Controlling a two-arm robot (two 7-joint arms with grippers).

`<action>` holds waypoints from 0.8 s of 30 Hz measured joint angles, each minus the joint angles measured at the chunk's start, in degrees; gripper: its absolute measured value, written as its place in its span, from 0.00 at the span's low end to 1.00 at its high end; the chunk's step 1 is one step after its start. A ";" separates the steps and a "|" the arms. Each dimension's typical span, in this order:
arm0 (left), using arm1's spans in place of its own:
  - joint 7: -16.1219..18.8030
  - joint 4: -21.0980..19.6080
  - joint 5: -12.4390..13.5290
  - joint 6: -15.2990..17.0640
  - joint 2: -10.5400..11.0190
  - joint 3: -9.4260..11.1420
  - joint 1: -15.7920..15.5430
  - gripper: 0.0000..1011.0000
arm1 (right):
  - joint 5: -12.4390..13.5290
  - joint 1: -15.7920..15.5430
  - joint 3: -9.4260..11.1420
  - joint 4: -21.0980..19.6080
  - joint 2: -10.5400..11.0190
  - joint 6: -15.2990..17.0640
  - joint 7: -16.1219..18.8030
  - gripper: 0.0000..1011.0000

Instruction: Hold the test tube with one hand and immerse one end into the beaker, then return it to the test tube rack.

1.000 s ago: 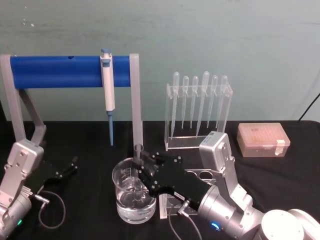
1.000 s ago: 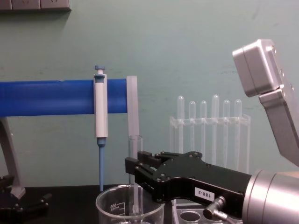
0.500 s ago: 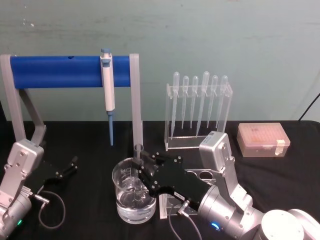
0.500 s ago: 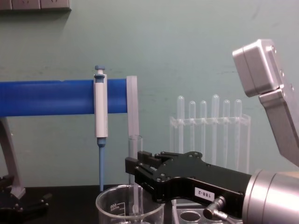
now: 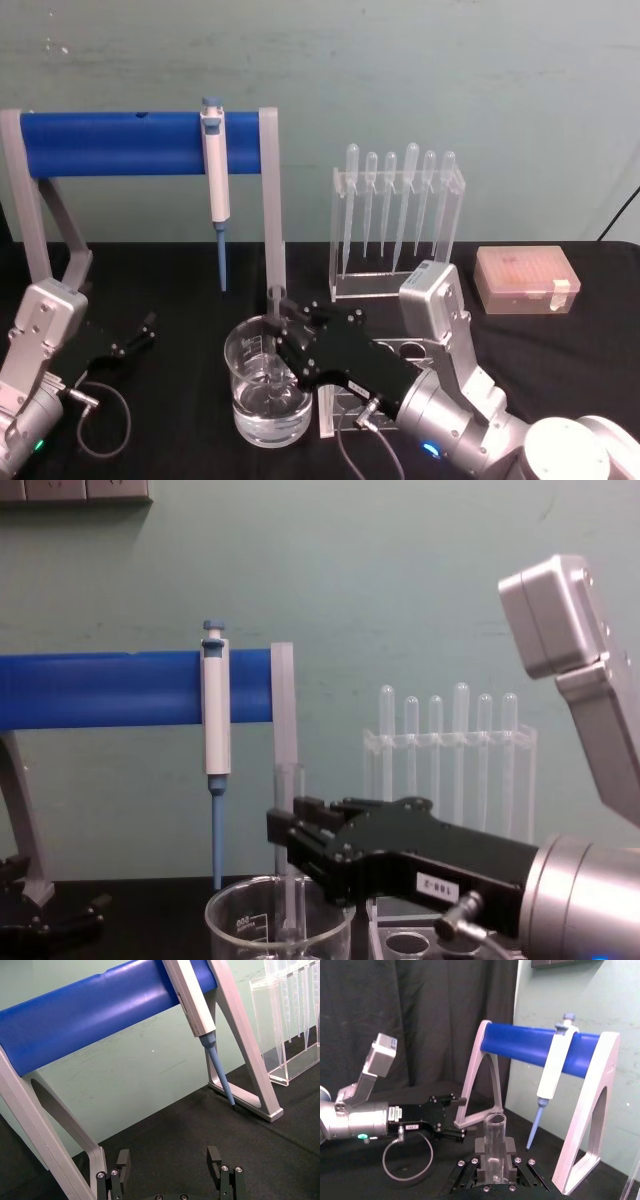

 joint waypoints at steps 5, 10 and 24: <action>0.00 0.00 0.00 0.00 0.00 0.00 0.00 0.99 | 0.00 0.11 0.60 -2.46 0.56 0.84 0.00 0.22; 0.00 0.00 0.00 0.00 0.00 0.00 0.00 0.99 | 0.06 0.82 1.02 -4.99 1.10 2.03 0.00 0.22; 0.00 0.00 0.00 0.00 0.00 0.00 0.00 0.99 | 1.77 3.08 1.84 -10.23 1.85 5.03 -0.13 0.22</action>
